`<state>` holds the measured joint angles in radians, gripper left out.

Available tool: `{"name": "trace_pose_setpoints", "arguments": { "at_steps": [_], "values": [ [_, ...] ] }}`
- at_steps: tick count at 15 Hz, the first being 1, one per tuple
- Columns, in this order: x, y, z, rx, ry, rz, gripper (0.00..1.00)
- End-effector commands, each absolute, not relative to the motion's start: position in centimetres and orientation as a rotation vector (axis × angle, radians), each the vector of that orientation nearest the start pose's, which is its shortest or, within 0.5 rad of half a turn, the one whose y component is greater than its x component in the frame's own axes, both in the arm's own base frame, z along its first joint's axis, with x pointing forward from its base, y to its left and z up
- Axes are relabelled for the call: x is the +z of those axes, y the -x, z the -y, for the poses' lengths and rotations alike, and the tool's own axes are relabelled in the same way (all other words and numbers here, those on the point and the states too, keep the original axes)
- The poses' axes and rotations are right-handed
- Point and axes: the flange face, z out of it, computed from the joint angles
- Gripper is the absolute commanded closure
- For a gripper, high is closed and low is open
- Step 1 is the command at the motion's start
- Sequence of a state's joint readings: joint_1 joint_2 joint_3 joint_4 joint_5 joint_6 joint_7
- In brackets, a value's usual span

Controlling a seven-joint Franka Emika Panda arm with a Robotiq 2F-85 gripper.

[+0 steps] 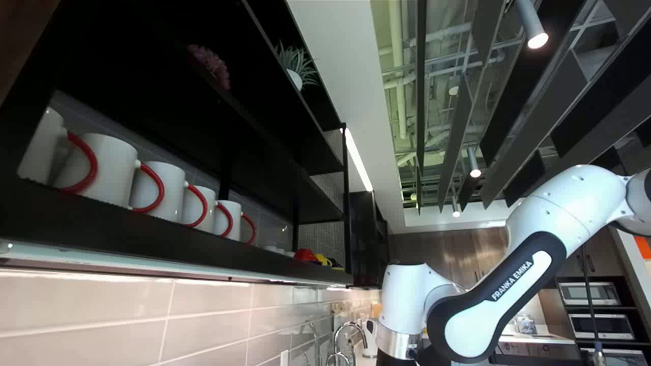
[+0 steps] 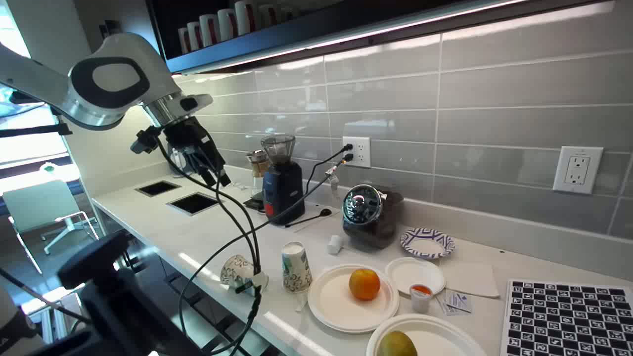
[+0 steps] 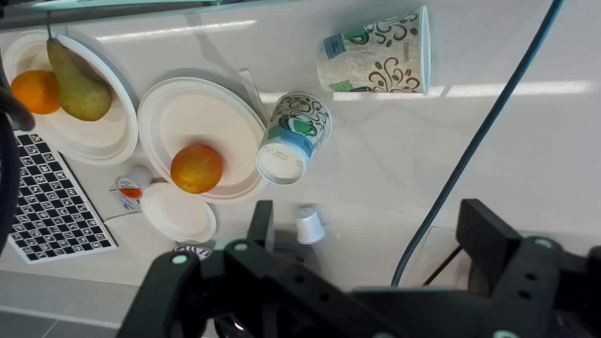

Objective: Pick up the two cups from the counter and put them on the shelf

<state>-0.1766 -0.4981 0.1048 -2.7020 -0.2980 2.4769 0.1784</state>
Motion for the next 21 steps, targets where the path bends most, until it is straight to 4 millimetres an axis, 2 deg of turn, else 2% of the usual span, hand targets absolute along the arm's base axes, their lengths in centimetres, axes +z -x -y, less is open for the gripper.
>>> {"name": "trace_pose_setpoints", "arguments": {
  "at_steps": [1, 6, 7, 8, 11, 13, 15, 17, 18, 20, 21],
  "values": [
    [40.9, -39.3, 2.8, -0.466, 3.358, -0.076, 0.0],
    [40.9, -39.3, 2.8, -0.466, 3.358, -0.076, 0.0],
    [39.7, -39.8, 2.7, -0.409, 3.349, -0.03, 0.0],
    [36.6, -40.6, 2.2, -0.286, 3.324, 0.066, 0.0],
    [30.5, -41.2, 1.1, -0.087, 3.346, 0.105, 0.0],
    [27.1, -41.4, 0.3, -0.005, 3.381, 0.115, 0.0],
    [25.0, -41.4, -0.3, 0.013, 3.438, 0.095, 0.0],
    [24.9, -41.3, 0.2, -0.061, 3.526, 0.029, 0.0],
    [25.6, -41.1, 0.6, -0.123, 3.575, -0.012, 0.0],
    [25.7, -41.5, 0.5, -0.235, 3.637, -0.076, 0.0],
    [24.9, -41.6, 0.2, -0.274, 3.649, -0.091, 0.0]
  ]
}}
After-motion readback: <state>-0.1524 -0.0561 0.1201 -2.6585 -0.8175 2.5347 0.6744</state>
